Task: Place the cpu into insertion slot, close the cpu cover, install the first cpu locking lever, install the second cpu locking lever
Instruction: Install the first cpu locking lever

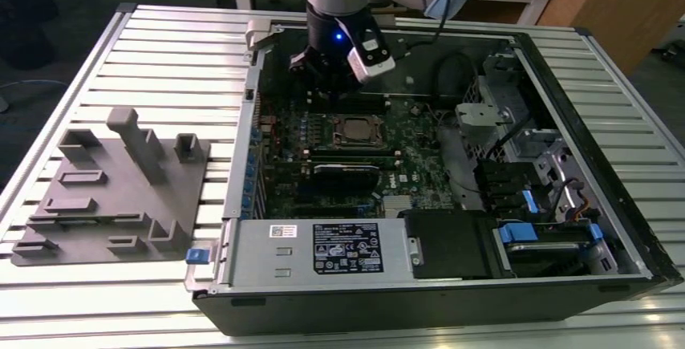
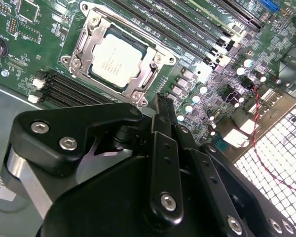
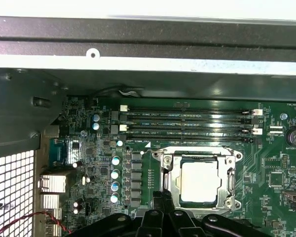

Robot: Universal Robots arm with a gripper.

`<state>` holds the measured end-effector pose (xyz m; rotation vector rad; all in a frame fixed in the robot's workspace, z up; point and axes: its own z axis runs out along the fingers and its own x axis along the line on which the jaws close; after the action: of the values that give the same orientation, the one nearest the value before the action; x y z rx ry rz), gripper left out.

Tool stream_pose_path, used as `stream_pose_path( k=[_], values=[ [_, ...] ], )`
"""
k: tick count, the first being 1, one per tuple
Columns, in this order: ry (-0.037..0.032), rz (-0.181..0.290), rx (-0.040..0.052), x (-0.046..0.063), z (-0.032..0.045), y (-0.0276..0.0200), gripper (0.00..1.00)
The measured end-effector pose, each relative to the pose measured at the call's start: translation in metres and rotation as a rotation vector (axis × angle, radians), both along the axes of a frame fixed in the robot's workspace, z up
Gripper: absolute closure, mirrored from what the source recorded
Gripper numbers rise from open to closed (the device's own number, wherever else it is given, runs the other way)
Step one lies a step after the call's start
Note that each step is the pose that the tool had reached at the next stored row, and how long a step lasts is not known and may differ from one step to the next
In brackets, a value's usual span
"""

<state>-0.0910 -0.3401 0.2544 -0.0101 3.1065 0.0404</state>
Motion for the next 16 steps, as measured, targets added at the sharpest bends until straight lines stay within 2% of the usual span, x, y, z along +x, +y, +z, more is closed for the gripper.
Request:
stream_pose_path(
  k=[16],
  values=[
    [0.0001, 0.0, -0.0002, -0.0034, 0.0002, 0.0, 0.89]
  ],
)
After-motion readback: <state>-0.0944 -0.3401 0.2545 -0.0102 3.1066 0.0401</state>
